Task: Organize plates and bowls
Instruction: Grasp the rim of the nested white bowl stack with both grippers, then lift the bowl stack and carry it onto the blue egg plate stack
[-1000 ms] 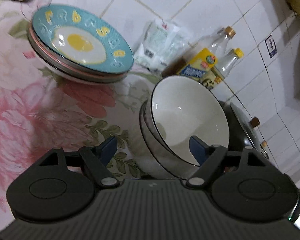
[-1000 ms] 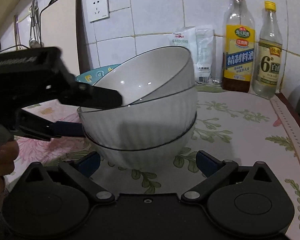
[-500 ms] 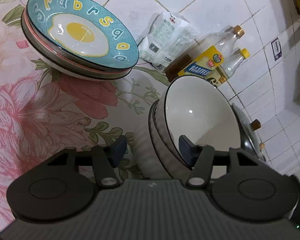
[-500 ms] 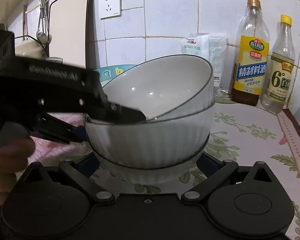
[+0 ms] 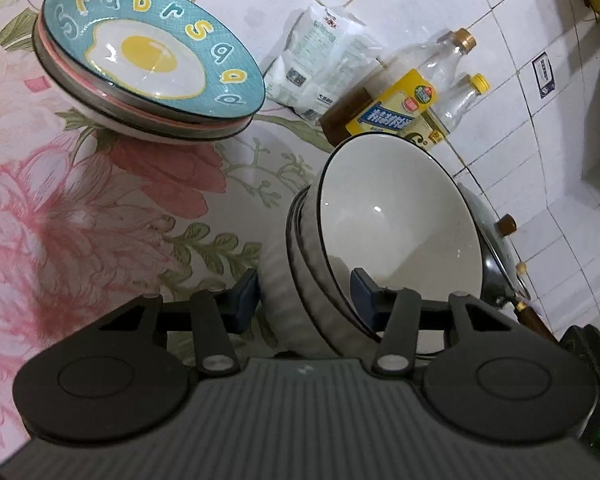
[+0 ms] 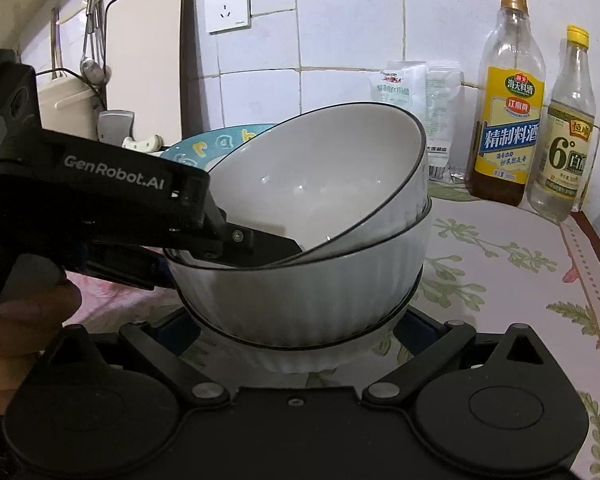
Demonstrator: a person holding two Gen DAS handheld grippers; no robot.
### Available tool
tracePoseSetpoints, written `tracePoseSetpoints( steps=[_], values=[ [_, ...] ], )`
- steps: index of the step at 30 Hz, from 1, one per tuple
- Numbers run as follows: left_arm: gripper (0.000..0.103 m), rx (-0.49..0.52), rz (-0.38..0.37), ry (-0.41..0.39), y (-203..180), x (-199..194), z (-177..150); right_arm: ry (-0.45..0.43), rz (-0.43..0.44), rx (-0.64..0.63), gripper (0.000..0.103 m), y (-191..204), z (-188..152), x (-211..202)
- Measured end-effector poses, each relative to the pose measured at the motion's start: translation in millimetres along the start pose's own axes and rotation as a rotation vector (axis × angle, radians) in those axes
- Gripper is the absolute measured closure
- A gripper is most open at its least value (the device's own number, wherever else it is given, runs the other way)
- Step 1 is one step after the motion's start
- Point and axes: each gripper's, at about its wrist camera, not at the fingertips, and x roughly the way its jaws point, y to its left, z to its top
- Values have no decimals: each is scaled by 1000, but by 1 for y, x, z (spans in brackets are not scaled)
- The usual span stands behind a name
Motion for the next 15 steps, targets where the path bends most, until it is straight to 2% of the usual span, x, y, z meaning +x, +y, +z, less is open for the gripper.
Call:
tracePoseSetpoints(
  steps=[9,15],
  values=[
    [55,75,34,-6,-21,-39,-14,-26,1,15,0,25,-1,-32],
    [55,107,53,-54,-32,-75,-17,-39,18,-11,0,43,8,-50]
  ],
)
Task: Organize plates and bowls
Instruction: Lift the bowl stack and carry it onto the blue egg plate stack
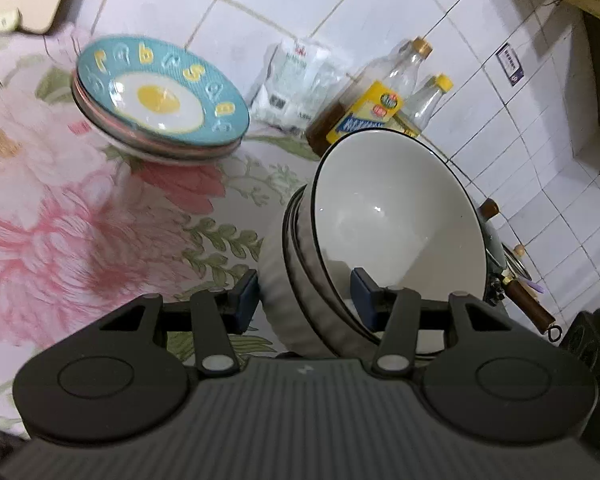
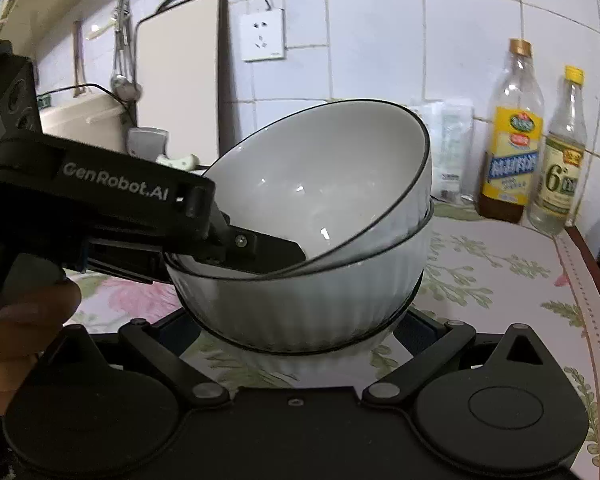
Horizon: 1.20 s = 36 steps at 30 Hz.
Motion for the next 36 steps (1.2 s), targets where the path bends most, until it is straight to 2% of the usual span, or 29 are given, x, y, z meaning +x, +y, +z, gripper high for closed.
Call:
tracePoseSetpoints(
  steps=[10,13,16,20,29,36],
  values=[
    [55,-7,66,-64,2,-38,32,-18,80,-42,0,20,38,7],
    [55,3,76,-58,7,-43,53,-30,101,-47,0,23,52,16],
    [55,-17,46,-44,20,-47,77,-59,97,-77,0,30,70,23],
    [55,-17,65,-73,29,-50,102,-75,117,-96,0,33,93,40],
    [55,-53,129,-81,60,-15,151,-42,167,-79,0,21,131,105],
    [55,-93,164,-72,91,18,170,-9,204,-69,0,8,136,156]
  ],
)
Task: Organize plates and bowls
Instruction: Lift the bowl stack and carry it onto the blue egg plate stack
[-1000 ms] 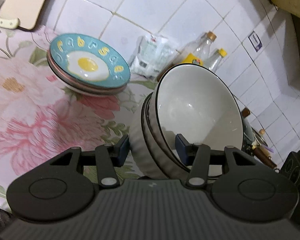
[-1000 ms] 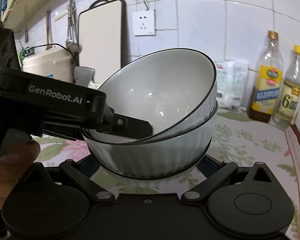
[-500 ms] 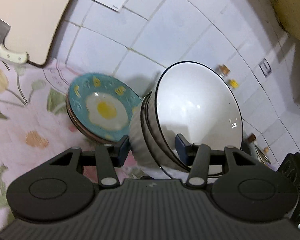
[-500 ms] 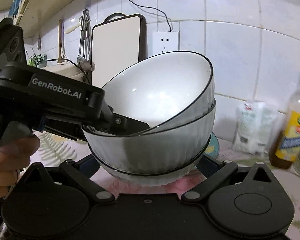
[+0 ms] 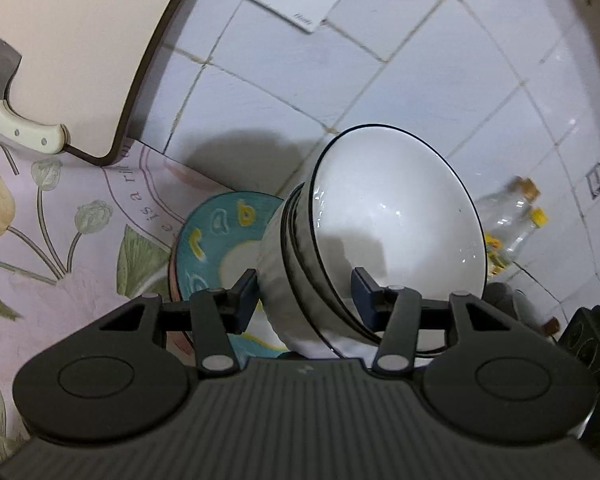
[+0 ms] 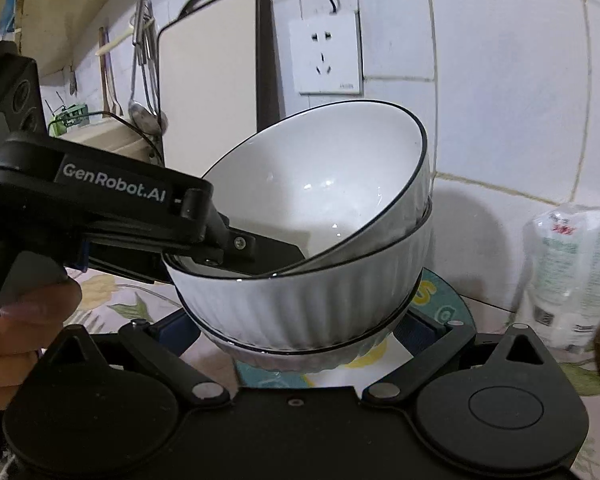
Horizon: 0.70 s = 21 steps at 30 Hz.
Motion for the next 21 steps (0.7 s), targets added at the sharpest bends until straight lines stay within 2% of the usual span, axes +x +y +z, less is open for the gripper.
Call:
tracePoseSetpoints(
  steps=[5,7,10,17,21],
  values=[
    [53,31,57,23,2,27,8,49,17,73,0,-18,-2,28],
    [53,14,64,42,8,38,11,68,23,105,1,-25,-4,38],
    [54,-36,40,70,21,52,14,77,7,94,0,-28,-7,48],
    [53,-58,9,97,29,69,7,114,-2,95,1,-37,-13,53],
    [53,-56,0,88,30,73,6,110,-7,73,1,-39,-17,52]
  ],
)
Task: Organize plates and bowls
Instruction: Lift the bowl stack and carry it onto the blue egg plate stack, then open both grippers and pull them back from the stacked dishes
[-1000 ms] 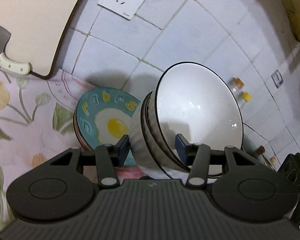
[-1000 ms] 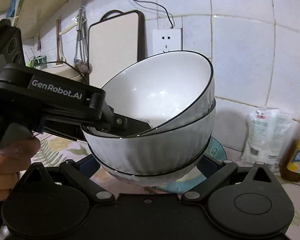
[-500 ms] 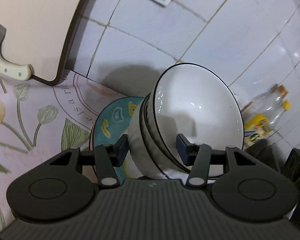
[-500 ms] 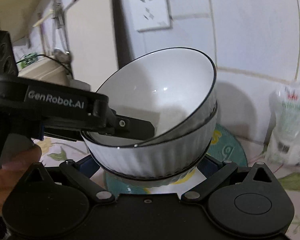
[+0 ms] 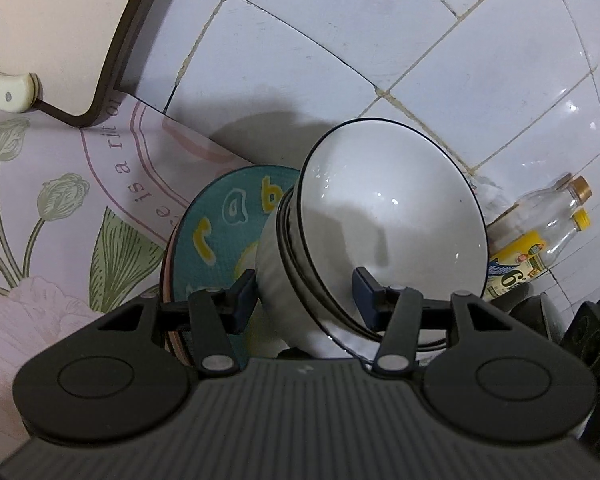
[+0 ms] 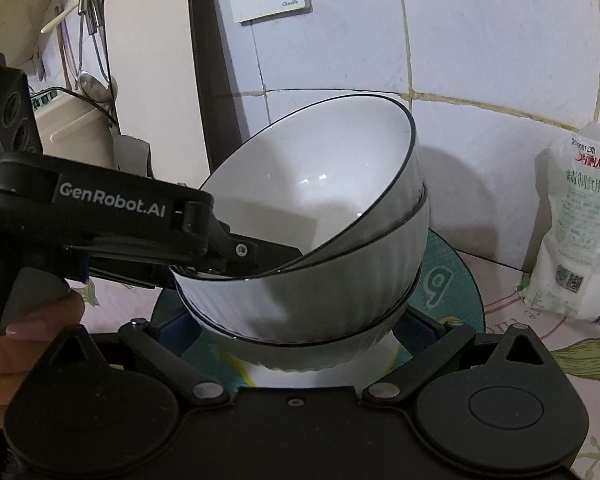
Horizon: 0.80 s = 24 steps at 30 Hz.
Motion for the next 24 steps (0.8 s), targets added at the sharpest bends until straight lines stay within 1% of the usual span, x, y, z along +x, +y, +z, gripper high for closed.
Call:
tracePoseSetpoints(
  steps=[3,5,7,10,11,12,14,15,16,17,18,21,24],
  values=[
    [54,-8,-4,0,1,0,1,-2,-3,-17,1,-1,0,-1],
    [56,-19,10,-4,1,-1,0,4,-10,-48,1,0,-1,0],
    [55,-12,19,-9,-1,-5,-5,13,-45,-84,1,7,0,2],
    [55,1,34,-36,-4,-10,-7,21,-50,-60,1,8,1,3],
    [53,6,47,-46,-6,-13,-8,23,-56,-58,1,9,1,3],
    [49,23,73,-58,-9,-17,-10,37,-67,-47,1,9,1,3],
    [42,105,147,-109,-23,-30,-16,104,-117,-9,1,8,2,4],
    [39,151,168,-142,-30,-38,-21,109,-120,32,1,6,1,0],
    [39,181,179,-157,-34,-45,-24,97,-109,60,1,6,-2,-7],
    [38,206,193,-164,-39,-51,-27,90,-105,58,1,7,-5,-15],
    [38,199,206,-121,-41,-57,-29,84,-114,37,1,12,-7,-23],
    [35,238,211,-159,-48,-80,-36,22,-163,-26,1,27,-19,-54],
    [34,277,222,-202,-56,-107,-44,-49,-179,-39,1,41,-29,-83]
  ],
)
